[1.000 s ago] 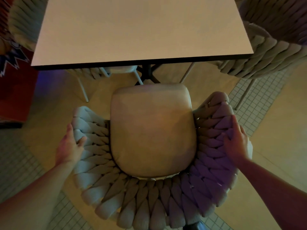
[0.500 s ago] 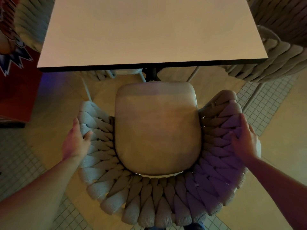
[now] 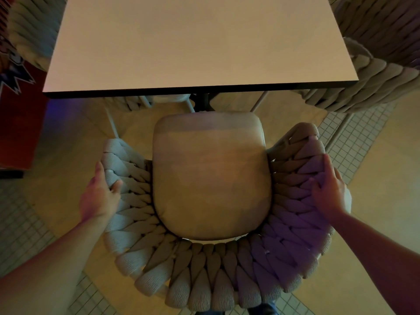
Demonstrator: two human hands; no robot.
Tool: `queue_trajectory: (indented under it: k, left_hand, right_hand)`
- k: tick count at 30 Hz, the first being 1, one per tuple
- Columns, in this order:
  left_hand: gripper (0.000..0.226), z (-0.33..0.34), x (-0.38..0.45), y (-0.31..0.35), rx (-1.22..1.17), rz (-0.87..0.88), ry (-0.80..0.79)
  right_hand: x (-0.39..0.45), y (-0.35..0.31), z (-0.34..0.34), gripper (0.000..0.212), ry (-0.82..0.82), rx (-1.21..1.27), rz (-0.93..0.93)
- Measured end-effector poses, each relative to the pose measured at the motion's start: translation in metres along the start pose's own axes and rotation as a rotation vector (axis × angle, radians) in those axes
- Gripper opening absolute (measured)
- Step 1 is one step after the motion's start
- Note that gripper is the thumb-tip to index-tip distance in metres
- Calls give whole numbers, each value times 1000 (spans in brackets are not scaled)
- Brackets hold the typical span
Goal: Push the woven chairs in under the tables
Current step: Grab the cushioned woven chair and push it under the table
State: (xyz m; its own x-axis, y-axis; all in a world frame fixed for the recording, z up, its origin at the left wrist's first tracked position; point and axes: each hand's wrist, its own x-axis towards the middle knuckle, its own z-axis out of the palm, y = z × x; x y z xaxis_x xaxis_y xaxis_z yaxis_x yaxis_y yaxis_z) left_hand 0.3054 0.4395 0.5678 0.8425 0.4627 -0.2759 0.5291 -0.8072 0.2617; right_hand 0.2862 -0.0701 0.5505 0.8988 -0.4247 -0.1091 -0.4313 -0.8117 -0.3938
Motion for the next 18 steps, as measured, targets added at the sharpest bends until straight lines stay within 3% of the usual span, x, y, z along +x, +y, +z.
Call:
queue_trajectory:
  k: [18]
  left_hand:
    - [75,-1,0,-2,1,49,-3]
  right_hand:
    - [-3,4,-1,77,-14,-5,4]
